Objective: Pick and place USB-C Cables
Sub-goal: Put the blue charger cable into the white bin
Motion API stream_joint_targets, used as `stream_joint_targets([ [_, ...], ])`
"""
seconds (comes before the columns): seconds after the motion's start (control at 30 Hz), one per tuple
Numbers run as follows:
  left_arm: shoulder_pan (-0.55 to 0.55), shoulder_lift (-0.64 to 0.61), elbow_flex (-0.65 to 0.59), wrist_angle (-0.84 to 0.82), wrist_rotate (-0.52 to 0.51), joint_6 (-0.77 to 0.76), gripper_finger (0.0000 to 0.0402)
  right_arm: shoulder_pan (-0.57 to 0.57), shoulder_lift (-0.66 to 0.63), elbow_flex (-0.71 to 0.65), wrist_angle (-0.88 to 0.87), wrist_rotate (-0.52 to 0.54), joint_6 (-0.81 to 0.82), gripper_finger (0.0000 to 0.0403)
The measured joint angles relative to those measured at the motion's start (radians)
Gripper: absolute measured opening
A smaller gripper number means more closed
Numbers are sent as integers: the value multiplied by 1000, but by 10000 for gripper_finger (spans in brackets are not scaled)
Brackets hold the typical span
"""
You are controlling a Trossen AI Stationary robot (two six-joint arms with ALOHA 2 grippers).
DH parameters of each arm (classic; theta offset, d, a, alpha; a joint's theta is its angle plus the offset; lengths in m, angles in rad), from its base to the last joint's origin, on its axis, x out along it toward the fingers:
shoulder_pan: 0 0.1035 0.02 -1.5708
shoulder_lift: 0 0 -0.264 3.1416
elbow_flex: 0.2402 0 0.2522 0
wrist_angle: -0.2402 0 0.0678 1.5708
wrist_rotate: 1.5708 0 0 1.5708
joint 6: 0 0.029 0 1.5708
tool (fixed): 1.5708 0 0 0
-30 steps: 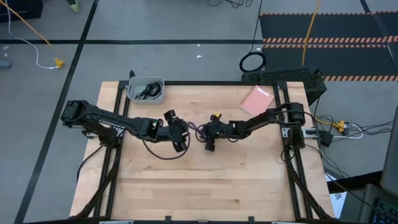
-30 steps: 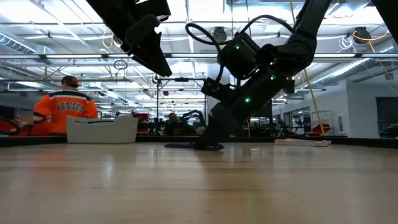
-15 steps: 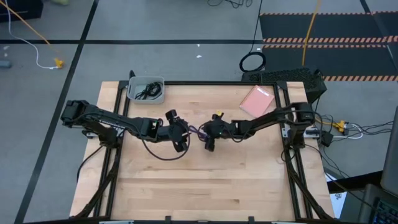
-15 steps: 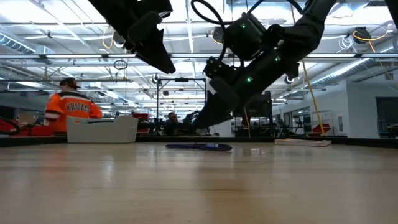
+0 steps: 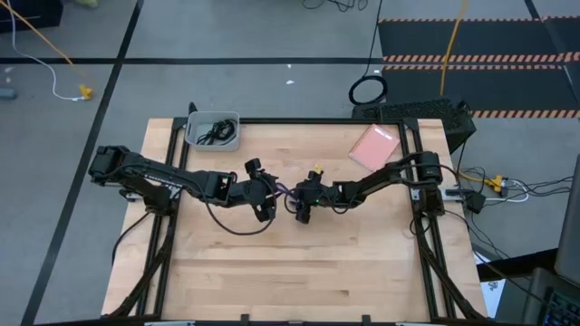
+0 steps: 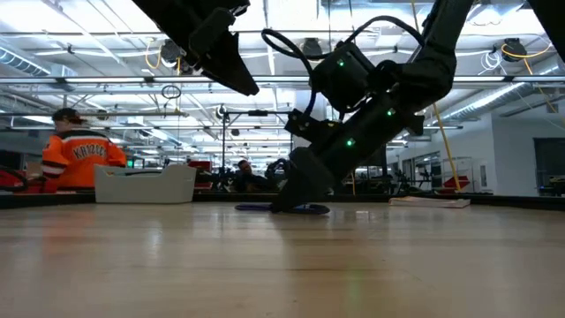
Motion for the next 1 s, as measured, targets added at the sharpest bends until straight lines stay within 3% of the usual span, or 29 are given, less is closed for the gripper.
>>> stream_joint_targets([
  [0.47,0,0,0,-1,0,12,227,-1,-5,1,-32,-8,-56,71],
  [0.67,0,0,0,-4,1,6,227,-3,-63,-2,-115,-25,-122,50],
  [1.0,0,0,0,-7,3,-14,227,-3,-169,-3,-258,-27,-183,47],
])
